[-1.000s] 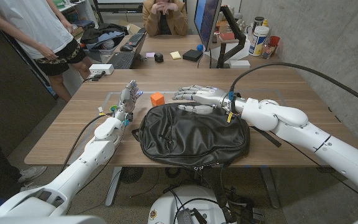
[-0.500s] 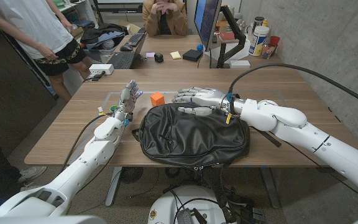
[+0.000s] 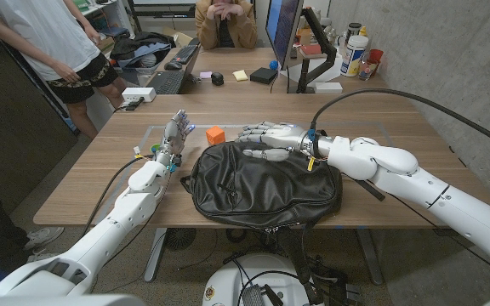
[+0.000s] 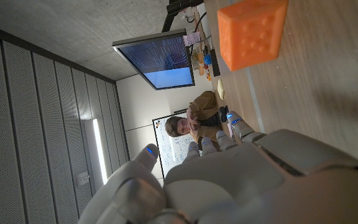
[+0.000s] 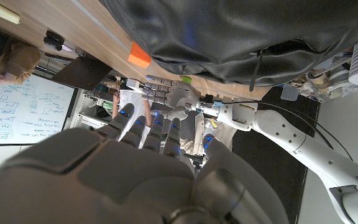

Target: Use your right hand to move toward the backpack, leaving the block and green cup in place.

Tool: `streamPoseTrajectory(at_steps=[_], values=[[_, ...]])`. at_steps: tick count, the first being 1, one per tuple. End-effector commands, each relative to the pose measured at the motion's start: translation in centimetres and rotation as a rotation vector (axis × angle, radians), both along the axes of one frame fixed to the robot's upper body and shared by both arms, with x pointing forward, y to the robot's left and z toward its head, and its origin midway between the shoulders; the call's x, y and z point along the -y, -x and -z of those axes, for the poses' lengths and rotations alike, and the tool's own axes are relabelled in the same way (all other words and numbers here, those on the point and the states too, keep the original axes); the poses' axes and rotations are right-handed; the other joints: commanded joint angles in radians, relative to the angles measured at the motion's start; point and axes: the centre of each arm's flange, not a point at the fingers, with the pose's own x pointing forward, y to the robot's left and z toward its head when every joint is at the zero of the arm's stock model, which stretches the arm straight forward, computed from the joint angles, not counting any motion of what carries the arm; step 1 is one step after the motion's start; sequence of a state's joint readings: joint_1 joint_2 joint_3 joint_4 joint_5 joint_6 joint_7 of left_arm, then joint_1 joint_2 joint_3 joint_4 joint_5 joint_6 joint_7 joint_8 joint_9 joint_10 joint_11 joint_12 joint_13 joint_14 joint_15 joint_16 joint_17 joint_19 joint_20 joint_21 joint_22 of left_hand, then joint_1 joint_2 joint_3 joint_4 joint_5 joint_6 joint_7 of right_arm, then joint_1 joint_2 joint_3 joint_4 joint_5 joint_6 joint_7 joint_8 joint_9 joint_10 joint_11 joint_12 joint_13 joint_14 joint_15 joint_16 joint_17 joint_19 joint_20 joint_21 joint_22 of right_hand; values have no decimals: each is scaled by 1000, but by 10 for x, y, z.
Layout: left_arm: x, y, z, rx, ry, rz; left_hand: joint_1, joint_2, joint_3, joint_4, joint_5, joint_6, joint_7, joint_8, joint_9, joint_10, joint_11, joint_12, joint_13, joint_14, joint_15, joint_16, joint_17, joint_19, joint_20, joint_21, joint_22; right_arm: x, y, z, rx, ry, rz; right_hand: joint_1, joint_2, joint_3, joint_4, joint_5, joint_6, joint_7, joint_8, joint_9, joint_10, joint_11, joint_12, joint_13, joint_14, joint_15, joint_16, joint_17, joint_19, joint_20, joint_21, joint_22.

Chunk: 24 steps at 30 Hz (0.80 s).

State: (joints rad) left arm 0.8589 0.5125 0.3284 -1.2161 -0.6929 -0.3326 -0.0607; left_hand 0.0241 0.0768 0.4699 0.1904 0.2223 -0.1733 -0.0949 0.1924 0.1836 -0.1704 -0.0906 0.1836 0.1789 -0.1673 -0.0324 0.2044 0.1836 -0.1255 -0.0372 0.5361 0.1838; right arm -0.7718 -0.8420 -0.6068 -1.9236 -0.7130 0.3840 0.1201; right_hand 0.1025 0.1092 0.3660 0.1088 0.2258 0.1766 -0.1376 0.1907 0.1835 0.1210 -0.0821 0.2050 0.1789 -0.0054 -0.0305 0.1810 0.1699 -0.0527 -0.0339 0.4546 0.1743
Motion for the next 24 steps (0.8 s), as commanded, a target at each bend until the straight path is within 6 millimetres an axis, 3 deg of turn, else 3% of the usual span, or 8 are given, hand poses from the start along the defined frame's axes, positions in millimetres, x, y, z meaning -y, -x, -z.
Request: streamPoseTrajectory(at_steps=[1,24], values=[[-2,1,1,-2,2,-3,-11,94,-2,-2,3,-19,-5,-3,1,-11,-1,4,3,-32,-44,-1,3,7,-40,-3,2,-3,-3,3,-4,16,7,13,41,-2,-7,-1,-4,2,-1,6,0,0,-1,5,-10,-75,1,4,3,-77,-2,5],[-4,-1,2,-7,5,-3,-11,94,-4,-2,3,-20,-4,-3,2,-10,-2,4,3,-33,-43,-1,3,8,-40,-6,2,-5,-7,5,-10,32,19,16,42,-5,-8,-3,-6,4,-1,6,-1,0,0,5,-12,-75,2,5,4,-77,-7,6]])
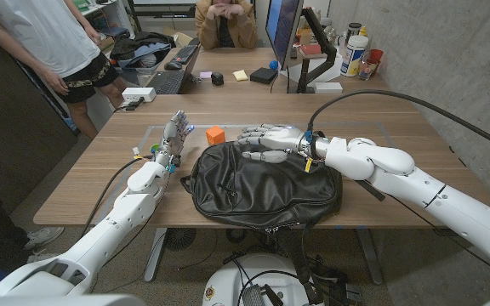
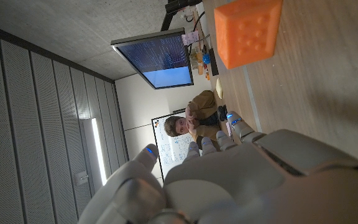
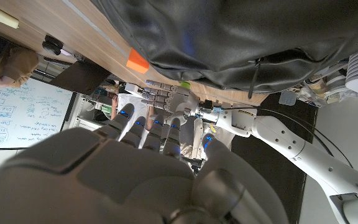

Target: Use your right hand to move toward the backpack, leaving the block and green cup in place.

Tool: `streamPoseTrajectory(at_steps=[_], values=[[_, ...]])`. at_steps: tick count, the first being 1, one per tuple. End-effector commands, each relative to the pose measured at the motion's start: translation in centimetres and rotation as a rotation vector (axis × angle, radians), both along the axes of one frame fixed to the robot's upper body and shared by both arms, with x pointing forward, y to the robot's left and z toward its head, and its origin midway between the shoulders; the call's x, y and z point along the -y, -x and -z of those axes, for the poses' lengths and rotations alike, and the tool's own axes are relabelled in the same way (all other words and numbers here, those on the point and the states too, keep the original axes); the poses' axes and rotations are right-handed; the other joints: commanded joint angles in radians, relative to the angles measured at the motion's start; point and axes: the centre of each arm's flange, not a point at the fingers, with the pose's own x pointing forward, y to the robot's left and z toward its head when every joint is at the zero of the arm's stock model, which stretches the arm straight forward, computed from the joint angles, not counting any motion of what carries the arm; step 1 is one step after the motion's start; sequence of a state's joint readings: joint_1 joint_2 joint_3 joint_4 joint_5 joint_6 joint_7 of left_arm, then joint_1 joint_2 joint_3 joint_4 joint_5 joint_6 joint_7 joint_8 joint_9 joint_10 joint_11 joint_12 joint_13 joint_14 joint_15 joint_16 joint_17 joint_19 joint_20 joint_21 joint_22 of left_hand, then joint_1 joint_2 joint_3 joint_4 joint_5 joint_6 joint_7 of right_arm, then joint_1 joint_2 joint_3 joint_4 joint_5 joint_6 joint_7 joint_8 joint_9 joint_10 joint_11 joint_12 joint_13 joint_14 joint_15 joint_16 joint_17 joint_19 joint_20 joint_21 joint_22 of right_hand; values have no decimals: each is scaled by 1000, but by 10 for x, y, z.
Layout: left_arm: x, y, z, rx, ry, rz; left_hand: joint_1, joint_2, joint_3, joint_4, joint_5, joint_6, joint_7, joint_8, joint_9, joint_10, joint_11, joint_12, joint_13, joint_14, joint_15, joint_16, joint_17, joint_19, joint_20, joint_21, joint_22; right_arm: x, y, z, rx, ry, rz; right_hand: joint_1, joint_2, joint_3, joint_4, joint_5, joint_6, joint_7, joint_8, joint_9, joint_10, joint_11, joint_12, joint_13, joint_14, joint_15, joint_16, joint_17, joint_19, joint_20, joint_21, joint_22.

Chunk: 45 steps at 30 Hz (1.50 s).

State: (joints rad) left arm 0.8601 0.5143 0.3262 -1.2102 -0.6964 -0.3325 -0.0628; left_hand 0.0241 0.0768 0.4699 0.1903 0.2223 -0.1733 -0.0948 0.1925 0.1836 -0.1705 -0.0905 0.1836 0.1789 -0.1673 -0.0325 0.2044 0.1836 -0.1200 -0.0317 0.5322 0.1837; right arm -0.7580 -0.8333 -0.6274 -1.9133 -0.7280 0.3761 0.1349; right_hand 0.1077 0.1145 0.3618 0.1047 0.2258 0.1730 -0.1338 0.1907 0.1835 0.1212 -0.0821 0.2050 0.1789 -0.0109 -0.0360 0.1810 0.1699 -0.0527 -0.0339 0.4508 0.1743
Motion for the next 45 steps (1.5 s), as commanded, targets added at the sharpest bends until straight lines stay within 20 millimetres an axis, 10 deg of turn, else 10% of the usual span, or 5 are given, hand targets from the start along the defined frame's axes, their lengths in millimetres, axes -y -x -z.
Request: streamPoseTrajectory(at_steps=[1,45], values=[[-1,-1,0,-1,2,0,-11,94,-4,-2,3,-20,-5,-3,2,-9,-2,4,3,-33,-43,-1,3,2,-46,-3,2,-1,-3,1,-5,12,7,11,37,0,-5,-3,-2,-1,-1,6,-1,0,0,5,-6,-69,2,5,4,-77,-3,6],[-2,-4,2,-6,6,1,-11,95,-6,-2,4,-20,-5,-3,1,-11,-1,4,3,-33,-43,-1,3,3,-43,-8,2,-5,-10,10,-24,62,39,26,39,0,-14,-4,-10,-3,-1,6,-3,0,1,6,-9,-73,2,4,8,-76,-13,6]])
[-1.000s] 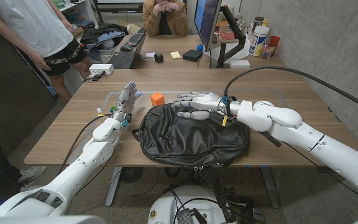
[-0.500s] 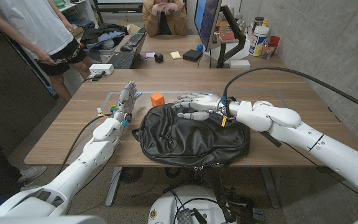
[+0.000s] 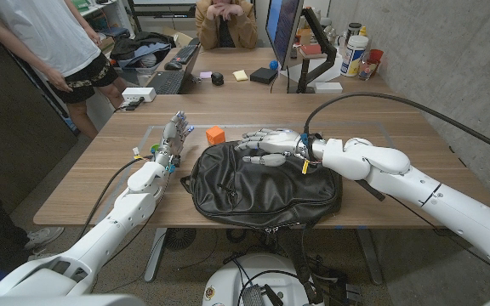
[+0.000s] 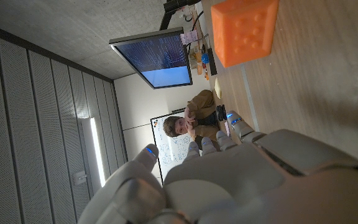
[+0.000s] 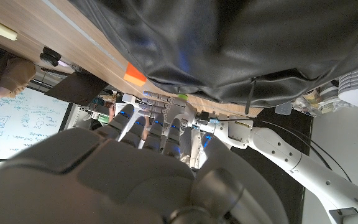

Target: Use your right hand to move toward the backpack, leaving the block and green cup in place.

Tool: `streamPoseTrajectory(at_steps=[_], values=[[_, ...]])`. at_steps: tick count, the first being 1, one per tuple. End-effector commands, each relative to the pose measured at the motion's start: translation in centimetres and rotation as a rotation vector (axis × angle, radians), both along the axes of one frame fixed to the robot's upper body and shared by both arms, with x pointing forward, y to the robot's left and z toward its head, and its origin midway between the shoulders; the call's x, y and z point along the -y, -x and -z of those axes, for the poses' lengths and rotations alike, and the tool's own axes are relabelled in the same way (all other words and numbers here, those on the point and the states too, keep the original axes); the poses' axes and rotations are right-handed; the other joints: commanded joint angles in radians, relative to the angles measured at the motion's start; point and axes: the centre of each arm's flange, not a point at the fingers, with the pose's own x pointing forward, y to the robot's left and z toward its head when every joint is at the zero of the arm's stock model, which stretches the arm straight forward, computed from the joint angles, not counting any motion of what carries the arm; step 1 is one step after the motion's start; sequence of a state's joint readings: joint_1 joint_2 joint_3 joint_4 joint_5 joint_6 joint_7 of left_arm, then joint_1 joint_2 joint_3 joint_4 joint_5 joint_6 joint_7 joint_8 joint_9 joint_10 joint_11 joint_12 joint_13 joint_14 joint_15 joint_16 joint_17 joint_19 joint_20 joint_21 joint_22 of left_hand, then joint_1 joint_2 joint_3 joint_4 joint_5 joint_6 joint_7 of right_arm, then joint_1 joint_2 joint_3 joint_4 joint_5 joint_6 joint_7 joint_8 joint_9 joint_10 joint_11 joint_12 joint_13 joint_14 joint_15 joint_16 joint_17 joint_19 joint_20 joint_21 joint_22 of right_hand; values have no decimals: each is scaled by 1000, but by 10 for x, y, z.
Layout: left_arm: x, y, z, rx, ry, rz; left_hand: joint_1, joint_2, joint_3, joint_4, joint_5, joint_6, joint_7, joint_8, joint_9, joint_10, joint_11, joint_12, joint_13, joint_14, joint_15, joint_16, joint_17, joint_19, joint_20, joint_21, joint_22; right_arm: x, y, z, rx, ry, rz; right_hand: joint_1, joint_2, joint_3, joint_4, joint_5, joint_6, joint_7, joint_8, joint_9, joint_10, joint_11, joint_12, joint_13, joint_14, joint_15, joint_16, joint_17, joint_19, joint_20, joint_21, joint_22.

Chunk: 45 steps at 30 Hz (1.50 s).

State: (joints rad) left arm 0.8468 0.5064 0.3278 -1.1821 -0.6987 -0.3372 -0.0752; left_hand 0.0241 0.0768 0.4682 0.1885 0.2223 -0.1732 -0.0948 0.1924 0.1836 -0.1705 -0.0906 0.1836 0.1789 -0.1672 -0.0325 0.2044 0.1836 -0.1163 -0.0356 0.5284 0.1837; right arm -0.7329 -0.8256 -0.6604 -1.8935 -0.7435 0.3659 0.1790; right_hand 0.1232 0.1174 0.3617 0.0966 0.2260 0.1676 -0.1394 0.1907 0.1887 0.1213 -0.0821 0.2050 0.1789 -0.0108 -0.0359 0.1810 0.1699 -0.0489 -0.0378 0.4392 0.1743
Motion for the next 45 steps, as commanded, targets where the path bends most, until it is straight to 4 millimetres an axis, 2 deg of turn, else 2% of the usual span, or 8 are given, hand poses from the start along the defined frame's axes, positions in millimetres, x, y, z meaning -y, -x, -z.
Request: streamPoseTrajectory(at_steps=[1,19,45], values=[[0,0,1,-1,2,0,-11,95,-5,0,4,-20,-5,-3,1,-10,-1,4,3,-33,-44,-1,3,0,-41,-5,2,-1,-1,2,-1,15,10,10,37,0,-6,-4,-5,1,-2,1,-4,-1,1,6,-9,-73,2,4,4,-72,-1,6],[-2,2,3,-2,3,0,-11,95,-6,0,5,-20,-4,-3,1,-11,-2,4,3,-33,-43,-1,3,1,-40,-7,2,-4,-3,9,-15,40,23,19,32,-1,-13,-5,-12,3,-3,1,-8,2,0,6,-8,-73,2,3,7,-72,-6,6],[-6,2,2,-2,-2,5,-11,95,-7,0,5,-20,-4,-3,2,-10,-2,4,3,-33,-43,-2,3,4,-41,-11,2,-8,-5,8,-1,52,38,28,28,-5,-21,-7,-15,5,-1,1,-10,5,1,6,-9,-71,2,3,10,-69,-13,6]])
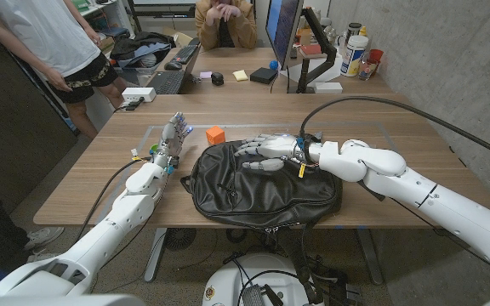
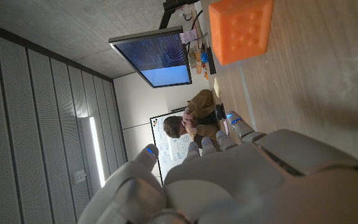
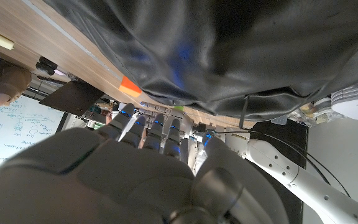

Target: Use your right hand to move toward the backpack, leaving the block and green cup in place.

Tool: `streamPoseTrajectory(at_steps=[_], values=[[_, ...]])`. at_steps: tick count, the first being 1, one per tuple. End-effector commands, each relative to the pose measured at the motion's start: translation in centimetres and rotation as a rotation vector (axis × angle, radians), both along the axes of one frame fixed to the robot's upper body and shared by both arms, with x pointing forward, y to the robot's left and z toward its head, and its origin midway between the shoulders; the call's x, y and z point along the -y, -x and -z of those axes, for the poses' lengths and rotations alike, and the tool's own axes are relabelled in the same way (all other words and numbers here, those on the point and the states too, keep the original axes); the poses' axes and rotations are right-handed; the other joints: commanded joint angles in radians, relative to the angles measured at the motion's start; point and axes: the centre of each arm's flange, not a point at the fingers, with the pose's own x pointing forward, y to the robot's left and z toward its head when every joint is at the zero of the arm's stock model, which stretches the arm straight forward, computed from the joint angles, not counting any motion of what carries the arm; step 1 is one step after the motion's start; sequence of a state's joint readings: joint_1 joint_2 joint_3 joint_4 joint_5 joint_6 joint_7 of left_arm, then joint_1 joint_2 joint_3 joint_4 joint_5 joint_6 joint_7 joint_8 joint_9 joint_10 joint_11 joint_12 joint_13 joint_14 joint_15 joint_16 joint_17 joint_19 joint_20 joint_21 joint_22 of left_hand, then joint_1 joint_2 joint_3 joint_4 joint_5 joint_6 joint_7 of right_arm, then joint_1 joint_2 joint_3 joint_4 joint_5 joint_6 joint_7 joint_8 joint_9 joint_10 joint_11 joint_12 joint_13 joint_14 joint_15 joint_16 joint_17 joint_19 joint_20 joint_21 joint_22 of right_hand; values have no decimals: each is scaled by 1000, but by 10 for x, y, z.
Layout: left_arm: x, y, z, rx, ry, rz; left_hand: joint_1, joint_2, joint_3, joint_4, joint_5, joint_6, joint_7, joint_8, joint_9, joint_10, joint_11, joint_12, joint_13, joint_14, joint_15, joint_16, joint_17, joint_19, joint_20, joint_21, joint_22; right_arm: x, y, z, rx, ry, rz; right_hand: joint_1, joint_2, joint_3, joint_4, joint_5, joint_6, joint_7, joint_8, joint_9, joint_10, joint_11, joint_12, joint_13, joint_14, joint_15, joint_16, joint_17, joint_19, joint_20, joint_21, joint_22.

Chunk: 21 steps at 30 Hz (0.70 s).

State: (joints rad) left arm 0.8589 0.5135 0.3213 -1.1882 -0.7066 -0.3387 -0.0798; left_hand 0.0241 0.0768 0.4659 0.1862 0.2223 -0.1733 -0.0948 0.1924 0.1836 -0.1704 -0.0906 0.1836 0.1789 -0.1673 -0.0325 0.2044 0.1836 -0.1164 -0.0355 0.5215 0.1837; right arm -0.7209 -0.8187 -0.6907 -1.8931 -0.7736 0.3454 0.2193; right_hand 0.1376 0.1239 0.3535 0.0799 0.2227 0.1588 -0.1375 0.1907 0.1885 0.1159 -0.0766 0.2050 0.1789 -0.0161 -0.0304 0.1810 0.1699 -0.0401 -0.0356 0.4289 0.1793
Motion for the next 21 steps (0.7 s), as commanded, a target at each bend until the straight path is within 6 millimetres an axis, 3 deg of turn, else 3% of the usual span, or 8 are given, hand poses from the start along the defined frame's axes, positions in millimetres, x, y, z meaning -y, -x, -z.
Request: streamPoseTrajectory(at_steps=[1,14,21], values=[[-2,-1,-2,0,-6,6,-10,95,-5,2,5,-20,-4,-3,2,-10,-1,4,3,-32,-43,-2,3,4,-41,-4,2,-2,-1,-2,12,4,9,13,21,3,-4,-4,-6,4,-1,2,-5,-1,1,6,-4,-76,2,3,1,-72,-3,1],[-6,2,-9,3,-45,39,-10,95,-5,2,5,-20,-4,-3,2,-10,0,4,3,-32,-43,-2,3,4,-40,-5,3,3,-1,-3,48,9,76,14,20,-1,-5,-5,-4,5,0,2,-3,1,2,6,2,-76,5,4,10,-72,-4,1],[-6,-1,-6,0,-73,93,-10,96,-5,2,6,-21,-3,-3,2,-11,-1,4,3,-32,-43,-2,3,3,-39,-7,3,-2,-6,9,27,42,131,13,20,-3,-4,-5,-3,5,1,2,-2,2,3,6,5,-77,6,5,12,-71,-5,1]])
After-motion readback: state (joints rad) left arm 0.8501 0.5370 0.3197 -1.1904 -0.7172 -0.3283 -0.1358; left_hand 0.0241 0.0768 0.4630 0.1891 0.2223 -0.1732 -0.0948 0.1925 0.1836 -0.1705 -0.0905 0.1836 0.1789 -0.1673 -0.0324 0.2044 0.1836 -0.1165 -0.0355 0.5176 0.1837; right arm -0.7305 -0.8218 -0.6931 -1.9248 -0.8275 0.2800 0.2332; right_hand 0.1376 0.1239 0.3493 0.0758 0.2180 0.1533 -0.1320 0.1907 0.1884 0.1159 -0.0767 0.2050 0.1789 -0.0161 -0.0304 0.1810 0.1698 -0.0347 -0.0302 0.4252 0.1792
